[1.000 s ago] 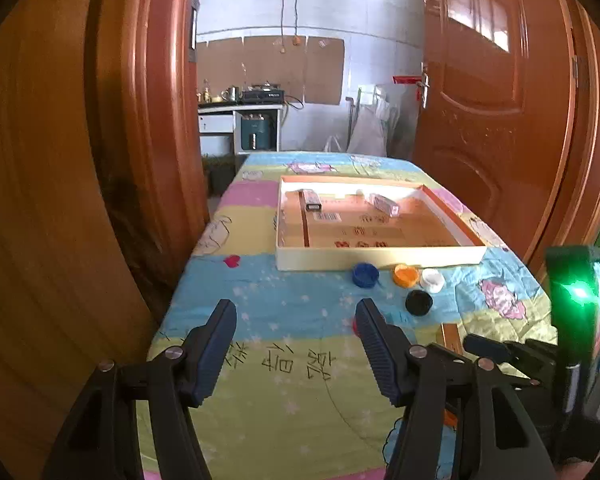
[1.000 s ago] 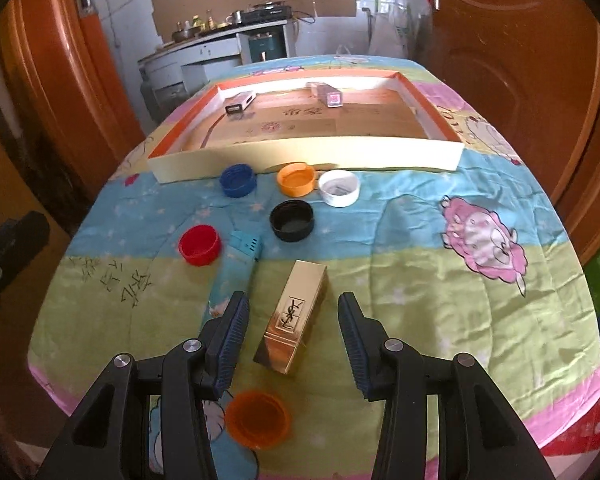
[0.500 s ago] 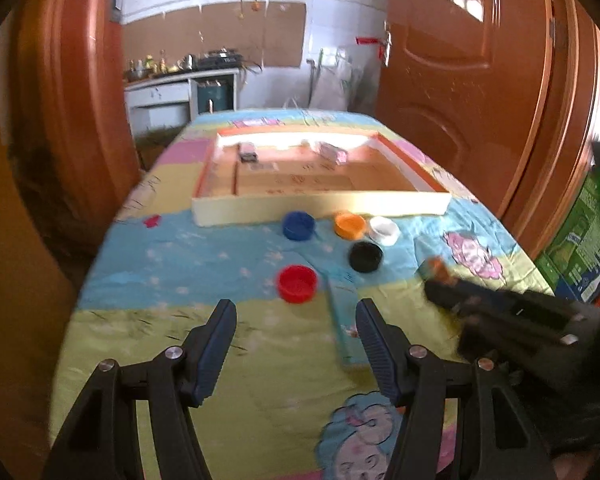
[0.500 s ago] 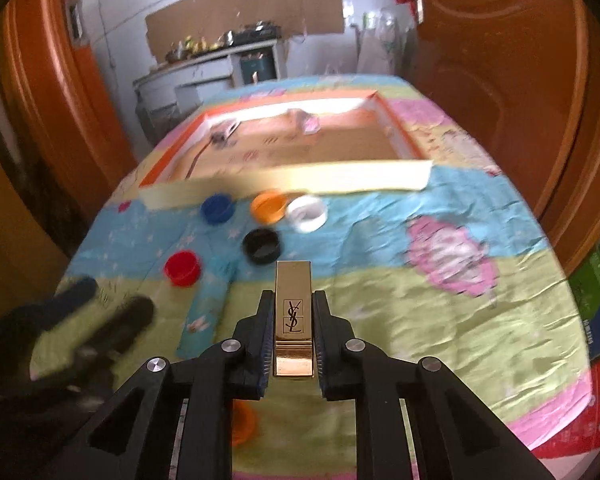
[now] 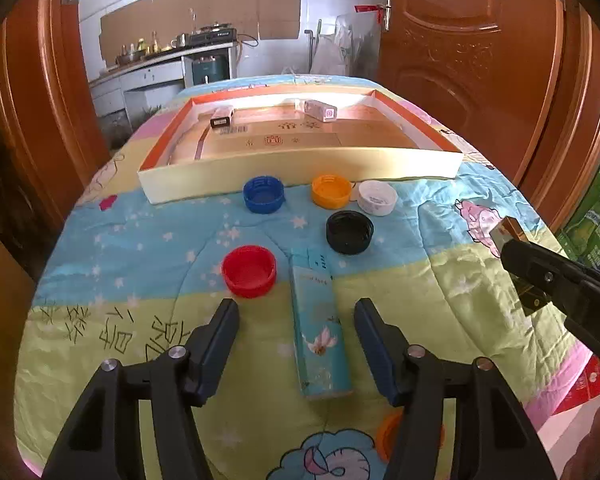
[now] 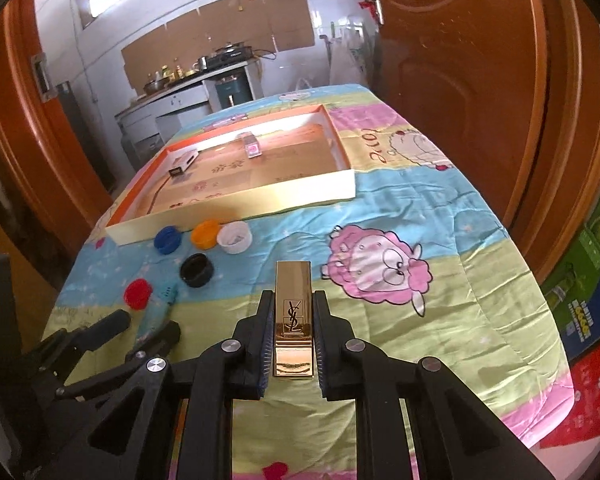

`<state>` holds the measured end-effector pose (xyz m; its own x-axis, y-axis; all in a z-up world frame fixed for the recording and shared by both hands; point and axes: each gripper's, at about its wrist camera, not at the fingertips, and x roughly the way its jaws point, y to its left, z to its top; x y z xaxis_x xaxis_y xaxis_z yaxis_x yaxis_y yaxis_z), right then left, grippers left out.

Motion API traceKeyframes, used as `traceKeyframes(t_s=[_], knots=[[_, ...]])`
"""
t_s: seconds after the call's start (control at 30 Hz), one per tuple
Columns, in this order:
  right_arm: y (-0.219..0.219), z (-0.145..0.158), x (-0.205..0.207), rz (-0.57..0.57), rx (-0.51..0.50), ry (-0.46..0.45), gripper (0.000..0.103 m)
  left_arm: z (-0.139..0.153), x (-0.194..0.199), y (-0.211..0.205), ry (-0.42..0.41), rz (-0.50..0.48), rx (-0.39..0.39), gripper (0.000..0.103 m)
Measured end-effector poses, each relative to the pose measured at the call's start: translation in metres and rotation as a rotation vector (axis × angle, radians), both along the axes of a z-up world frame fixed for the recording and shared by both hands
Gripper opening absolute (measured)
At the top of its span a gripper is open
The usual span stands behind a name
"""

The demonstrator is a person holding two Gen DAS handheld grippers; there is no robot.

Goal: Organize rigid objects
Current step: 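Grasp the gold YSL lipstick with the right tool while the left tool grasps the teal tube, then carry the gold lipstick with the right tool while the left tool carries the teal tube into the tray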

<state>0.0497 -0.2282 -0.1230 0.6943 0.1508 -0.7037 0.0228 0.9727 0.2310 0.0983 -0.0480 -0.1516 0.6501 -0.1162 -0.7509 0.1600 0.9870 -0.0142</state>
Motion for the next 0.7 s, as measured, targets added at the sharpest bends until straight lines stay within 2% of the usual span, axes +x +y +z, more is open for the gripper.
traceKeyframes(t_s=[0.03,0.1,0.13,0.17,0.27,0.43,0.7], knots=[[-0.002,-0.001,0.0,-0.001,0.006,0.002,0.018,0.0,0.0,0.0,-0.002,0.0,-0.001,0.057],[-0.005,-0.004,0.0,-0.004,0.018,0.005,0.018,0.0,0.001,0.0,-0.011,-0.001,-0.001,0.039],[-0.006,-0.004,0.0,-0.004,0.022,0.006,0.018,0.001,0.001,-0.001,-0.015,-0.006,0.002,0.034],[-0.006,-0.005,0.0,-0.005,0.026,0.006,0.018,0.001,0.002,-0.002,-0.016,-0.007,0.004,0.023],[-0.007,-0.004,-0.001,-0.003,0.031,0.002,0.018,0.001,0.002,-0.003,-0.023,-0.01,0.009,0.022],[-0.011,0.002,-0.004,-0.007,0.034,-0.015,0.018,0.011,-0.006,0.001,-0.044,-0.03,-0.03,0.022],[-0.006,0.023,-0.002,0.004,0.029,-0.055,0.018,0.059,-0.016,0.005,-0.133,-0.083,-0.078,0.022]])
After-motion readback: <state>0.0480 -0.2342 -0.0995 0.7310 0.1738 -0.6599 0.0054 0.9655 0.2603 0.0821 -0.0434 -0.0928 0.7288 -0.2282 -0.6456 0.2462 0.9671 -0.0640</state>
